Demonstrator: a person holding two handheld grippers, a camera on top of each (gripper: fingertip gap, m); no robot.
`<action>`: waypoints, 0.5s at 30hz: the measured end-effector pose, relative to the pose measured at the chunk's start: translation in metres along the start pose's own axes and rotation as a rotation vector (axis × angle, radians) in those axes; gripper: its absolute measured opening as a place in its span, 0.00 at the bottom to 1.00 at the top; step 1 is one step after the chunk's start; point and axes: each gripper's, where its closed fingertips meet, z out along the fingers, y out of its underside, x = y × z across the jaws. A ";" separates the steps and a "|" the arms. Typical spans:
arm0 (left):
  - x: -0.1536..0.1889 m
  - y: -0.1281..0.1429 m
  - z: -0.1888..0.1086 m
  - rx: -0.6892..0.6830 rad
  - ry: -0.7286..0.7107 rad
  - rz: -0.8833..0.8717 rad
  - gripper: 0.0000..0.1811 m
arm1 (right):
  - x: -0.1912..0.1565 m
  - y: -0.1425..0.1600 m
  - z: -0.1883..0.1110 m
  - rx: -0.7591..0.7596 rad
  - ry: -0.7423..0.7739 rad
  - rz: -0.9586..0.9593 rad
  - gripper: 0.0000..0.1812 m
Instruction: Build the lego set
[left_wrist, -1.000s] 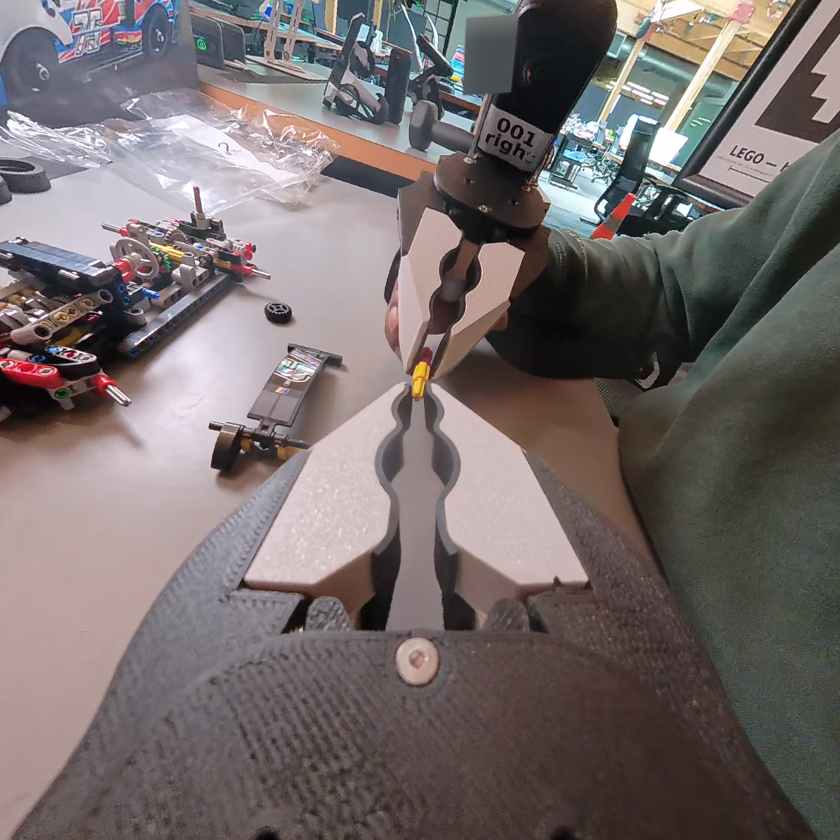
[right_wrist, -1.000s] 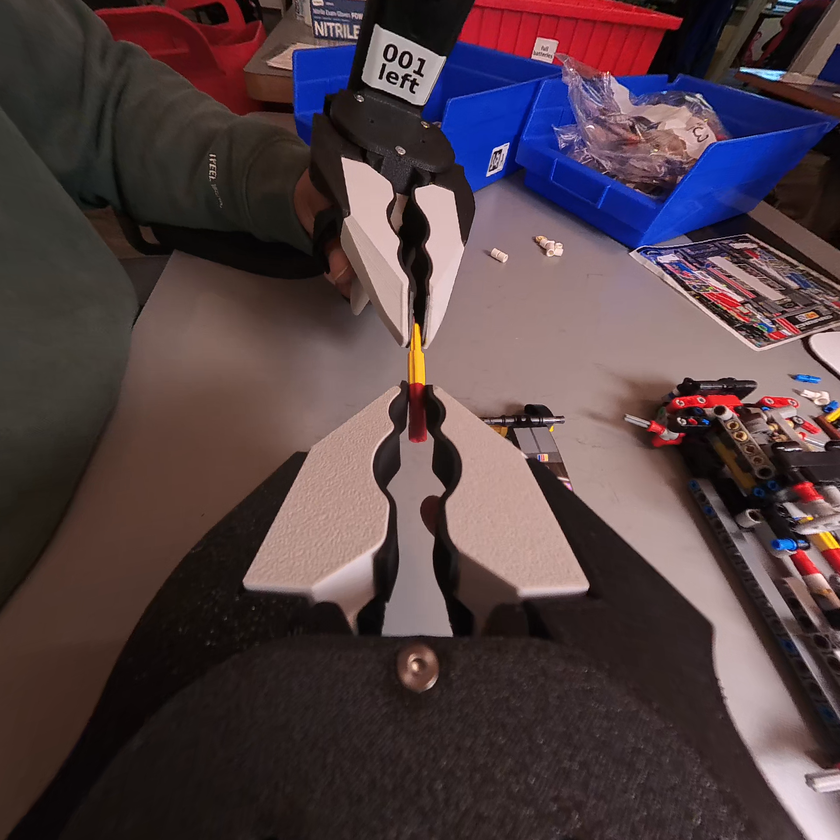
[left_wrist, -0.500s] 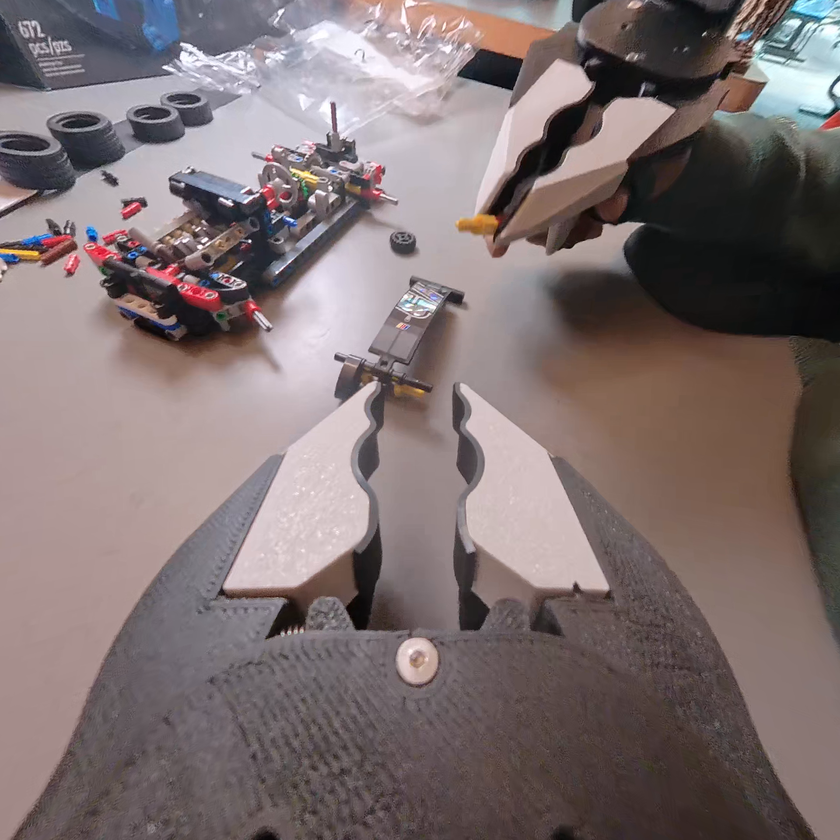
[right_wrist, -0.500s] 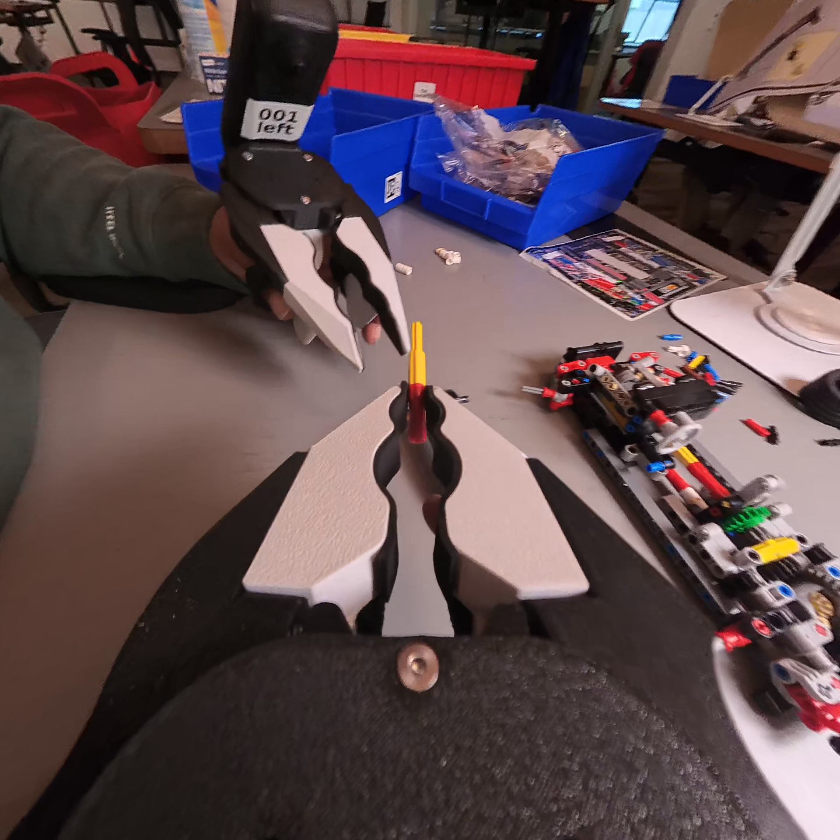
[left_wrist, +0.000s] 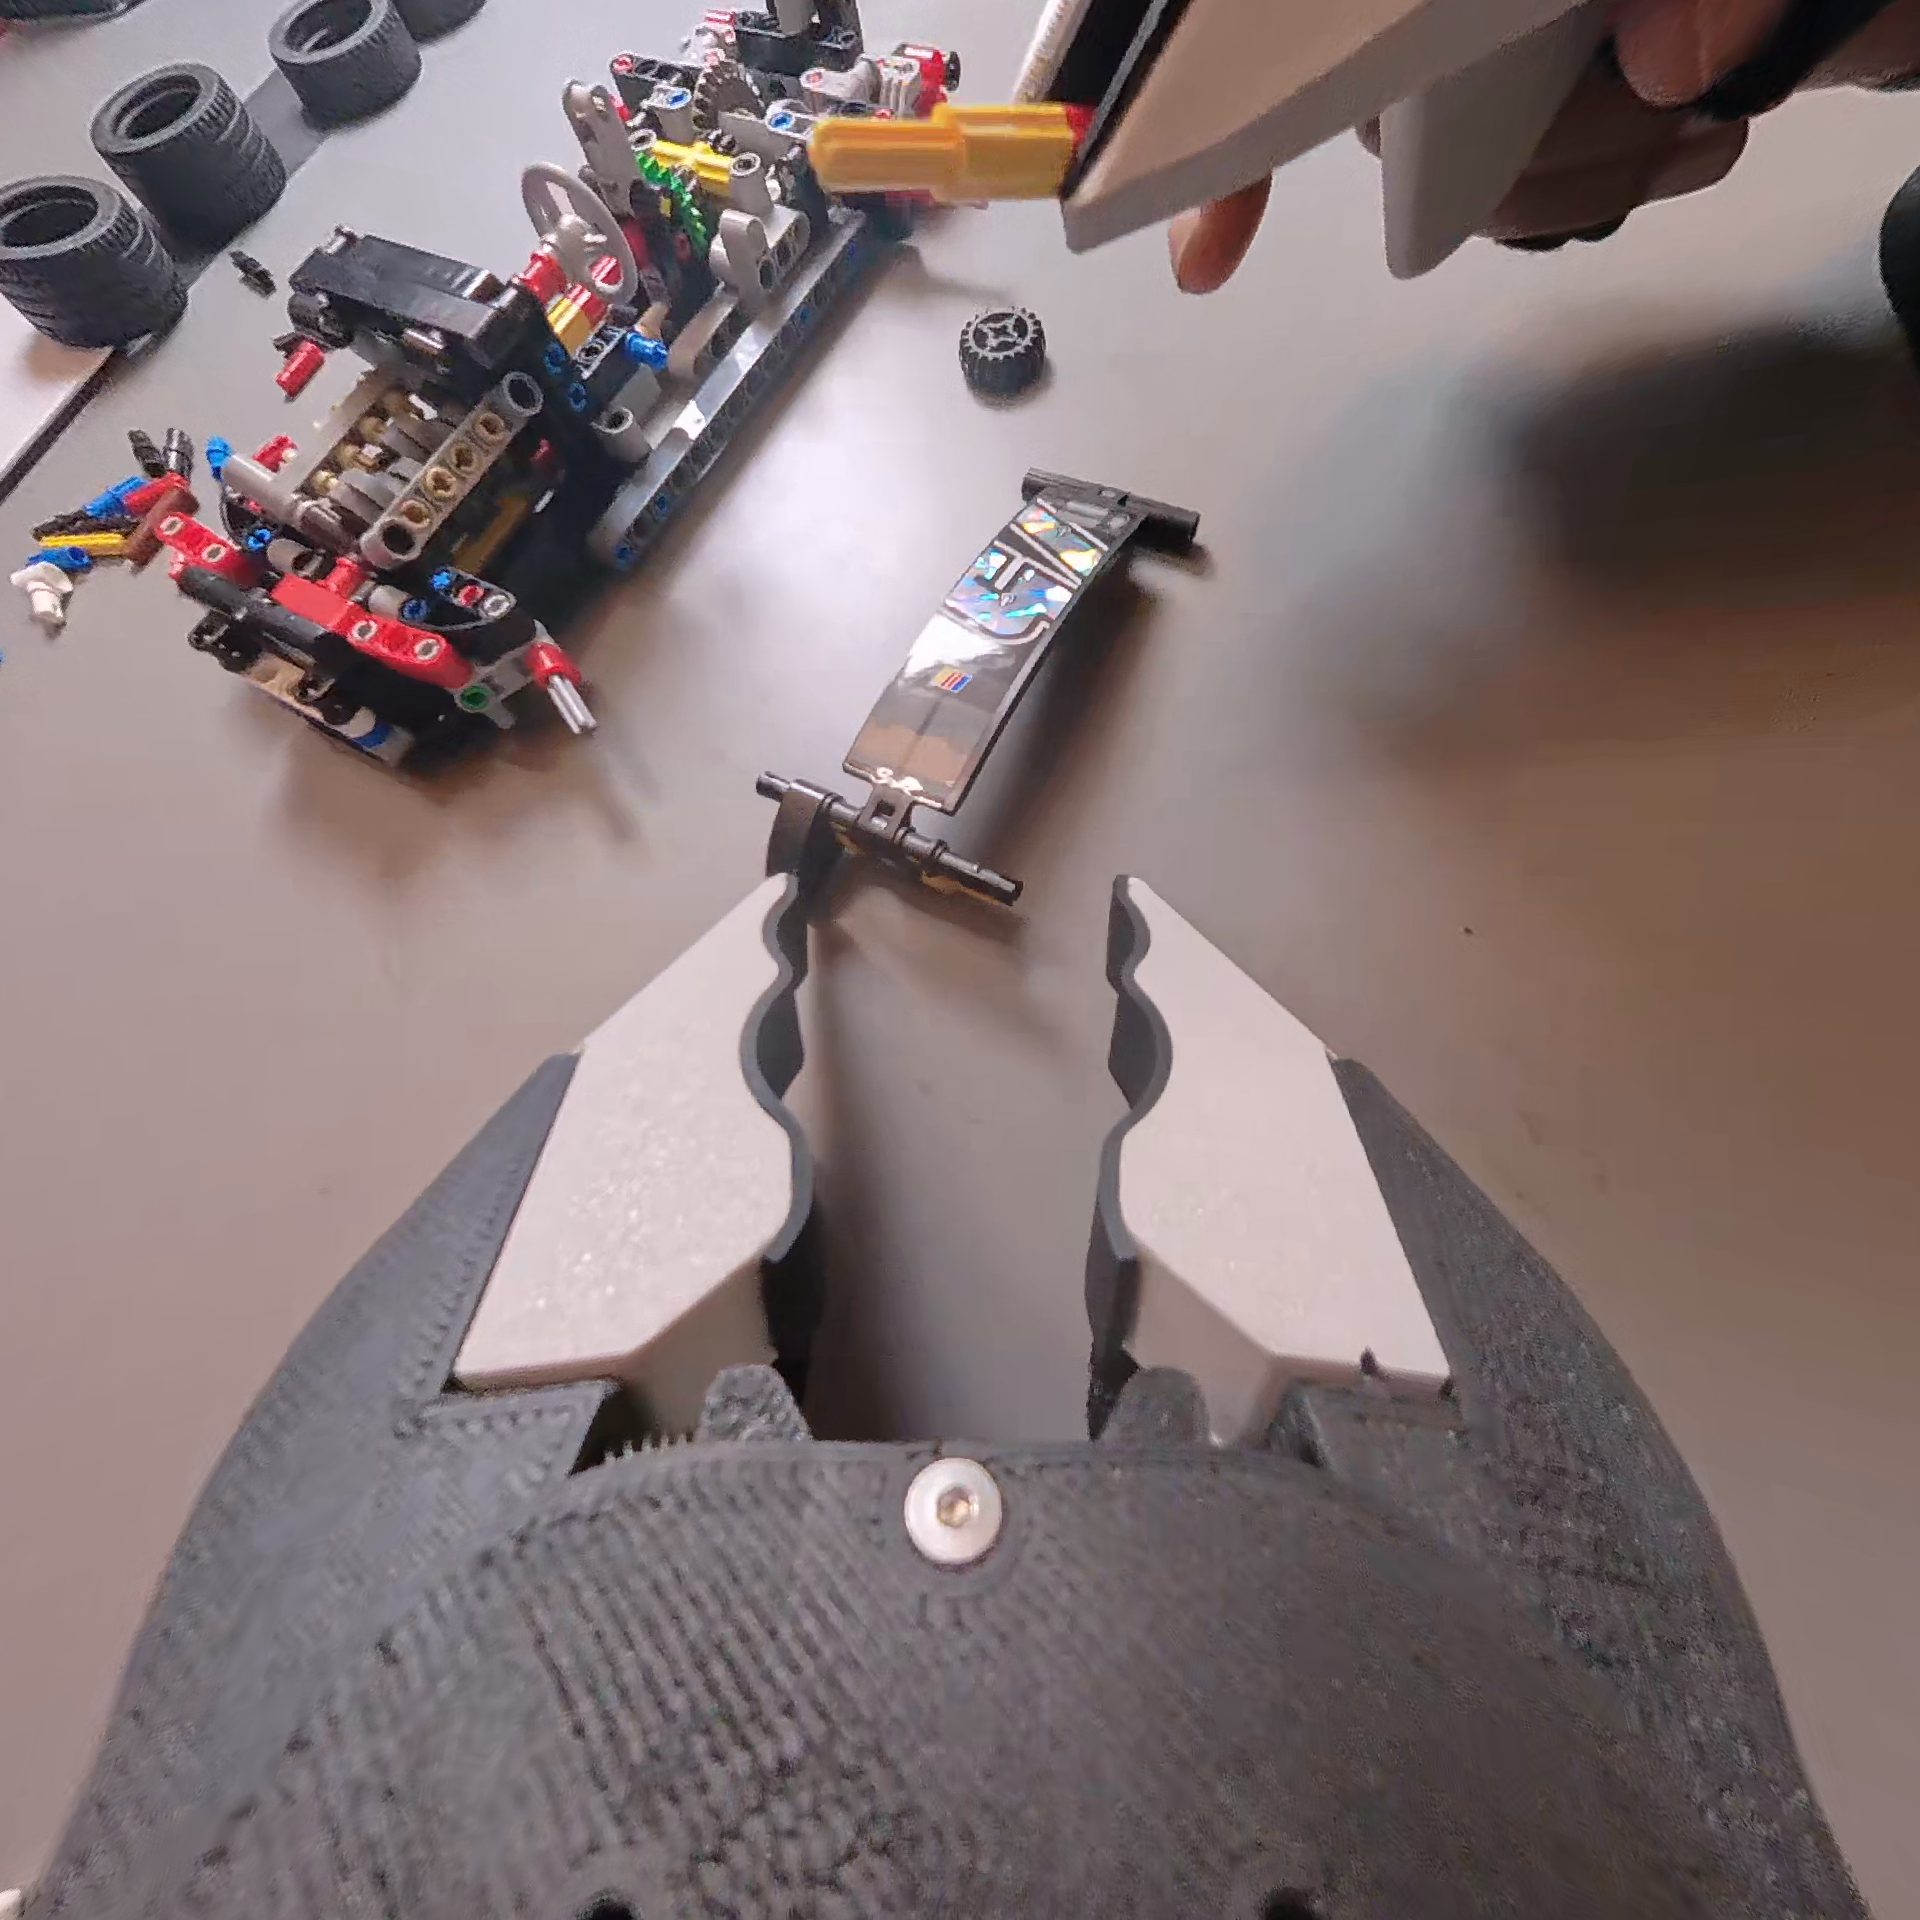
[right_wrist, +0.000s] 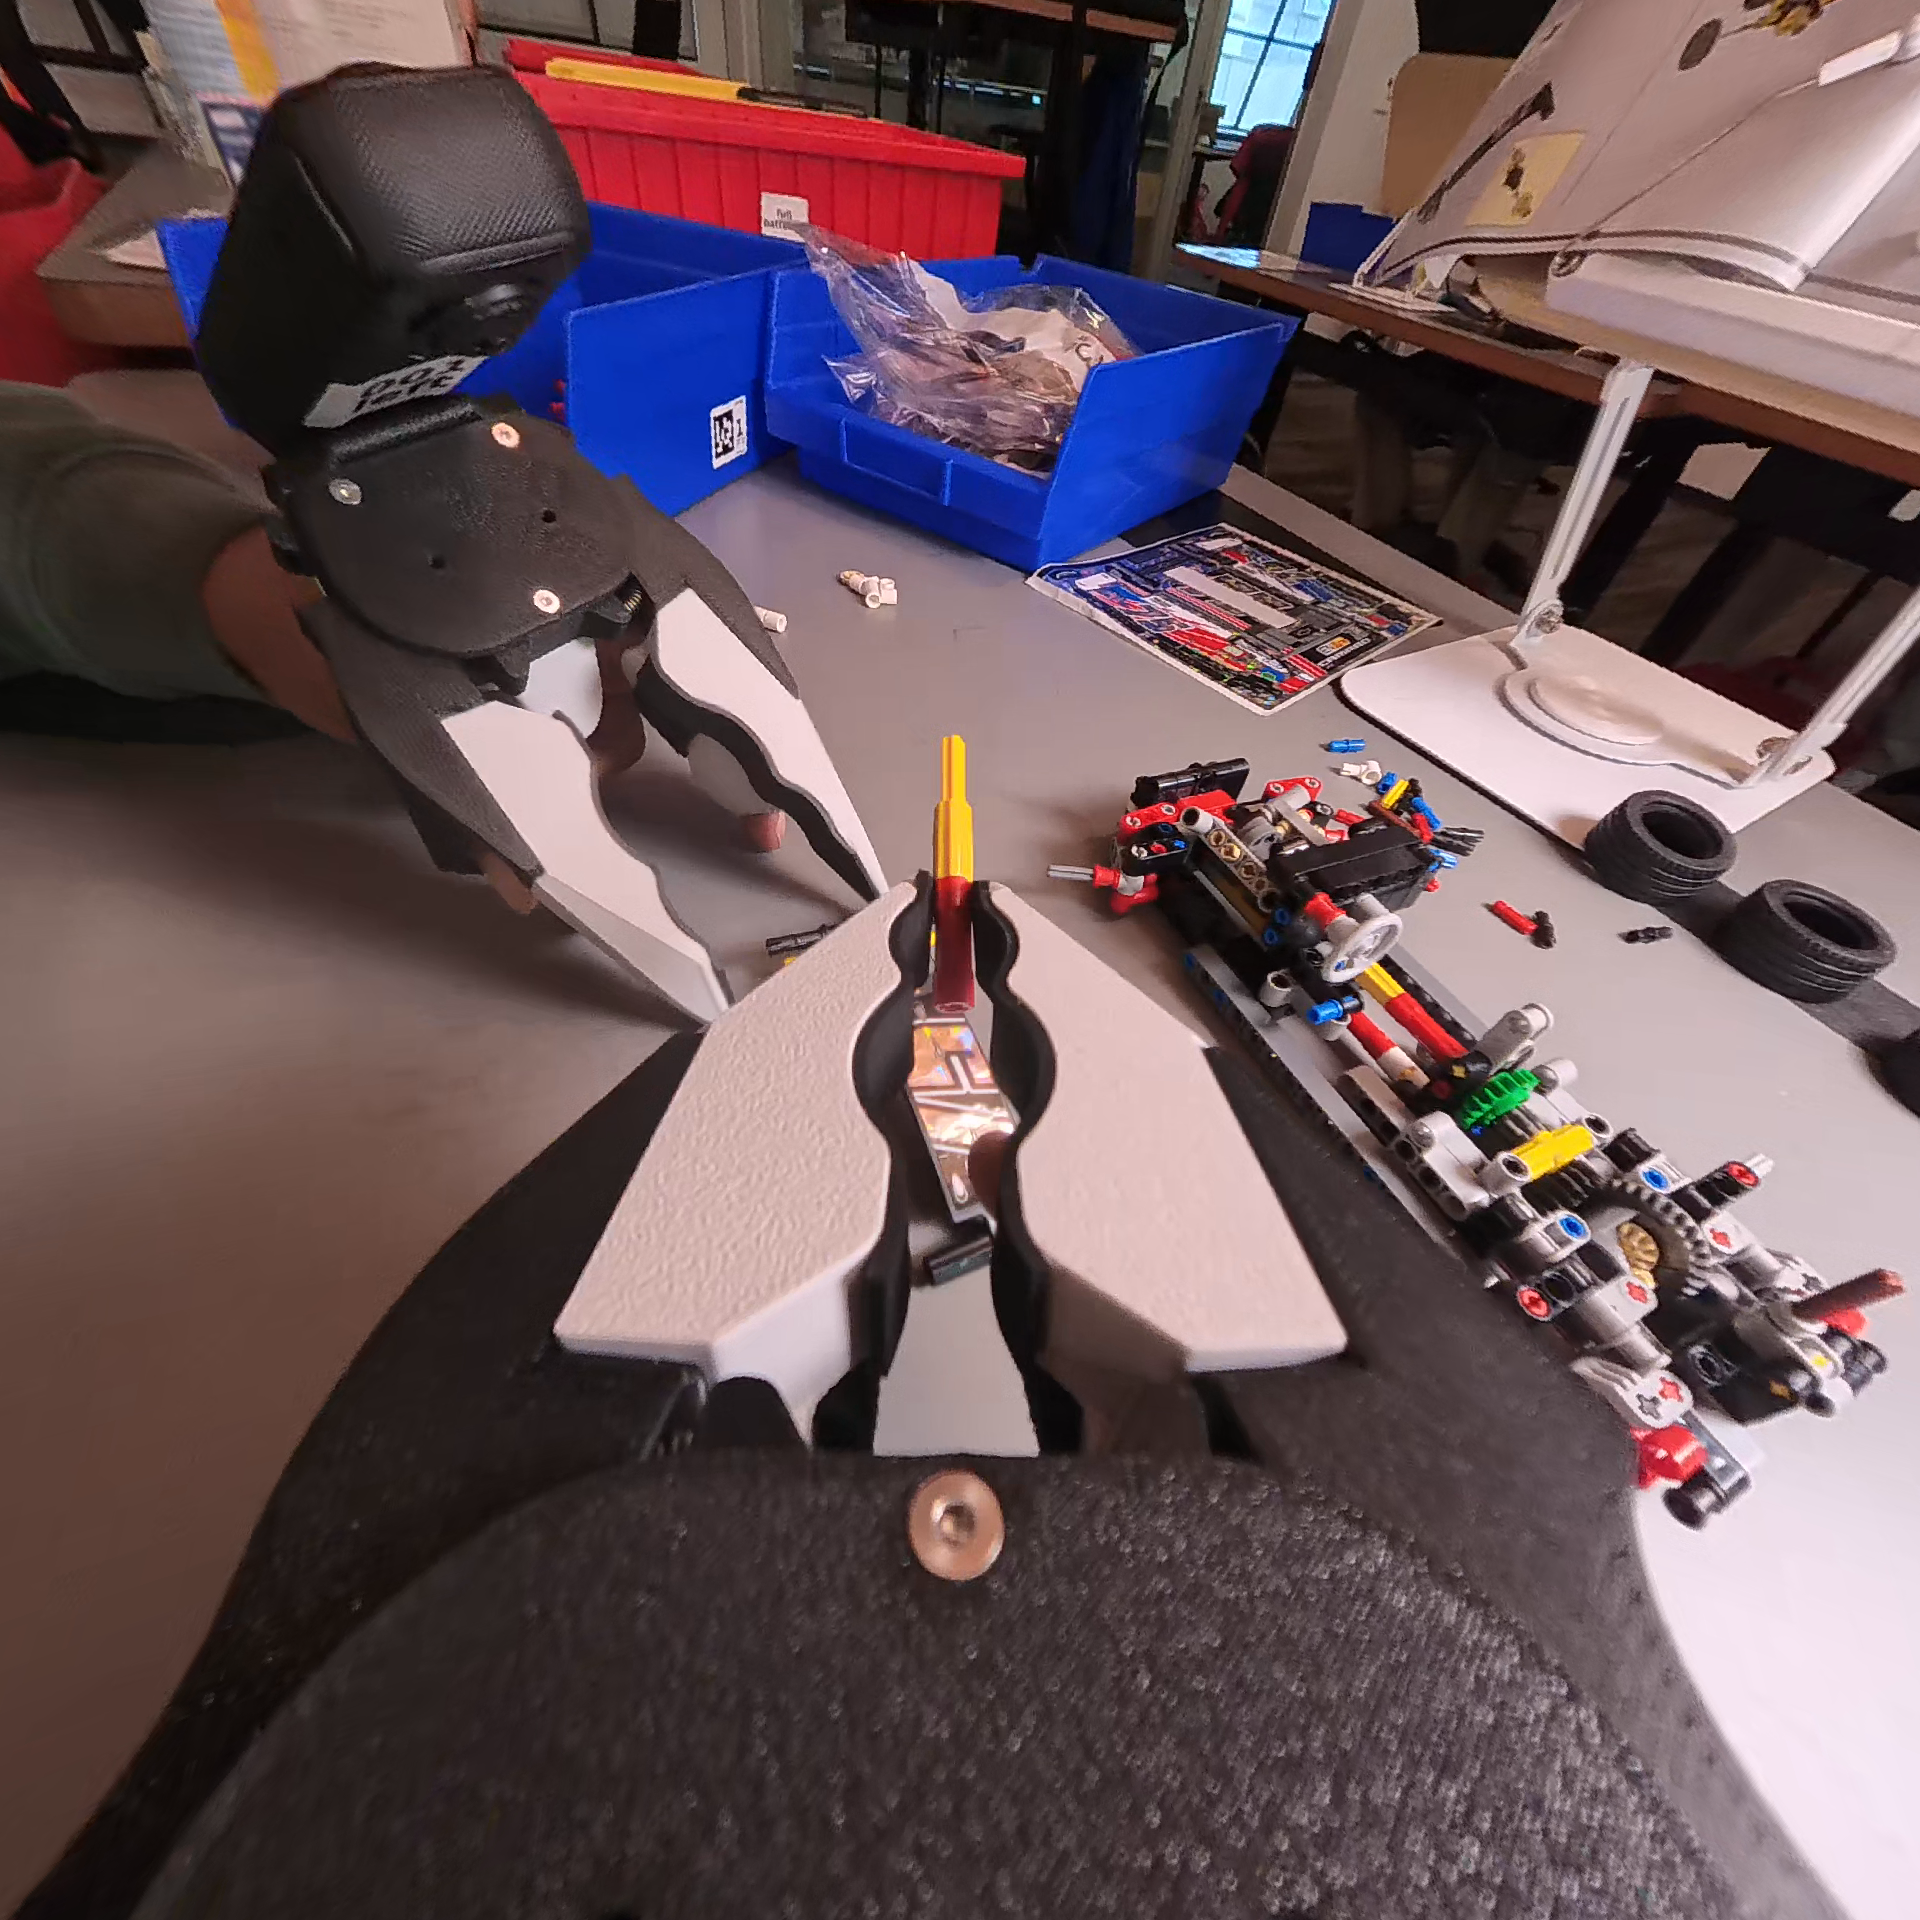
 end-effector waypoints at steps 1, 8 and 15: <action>-0.001 -0.001 0.001 -0.002 -0.009 -0.004 0.30 | -0.001 0.001 0.001 -0.008 0.002 -0.014 0.02; -0.018 0.004 -0.001 -0.024 -0.163 0.162 0.00 | -0.018 0.018 0.006 -0.113 -0.063 -0.096 0.02; -0.021 0.007 -0.011 -0.023 -0.165 0.189 0.00 | -0.033 0.031 0.012 -0.186 -0.102 -0.172 0.02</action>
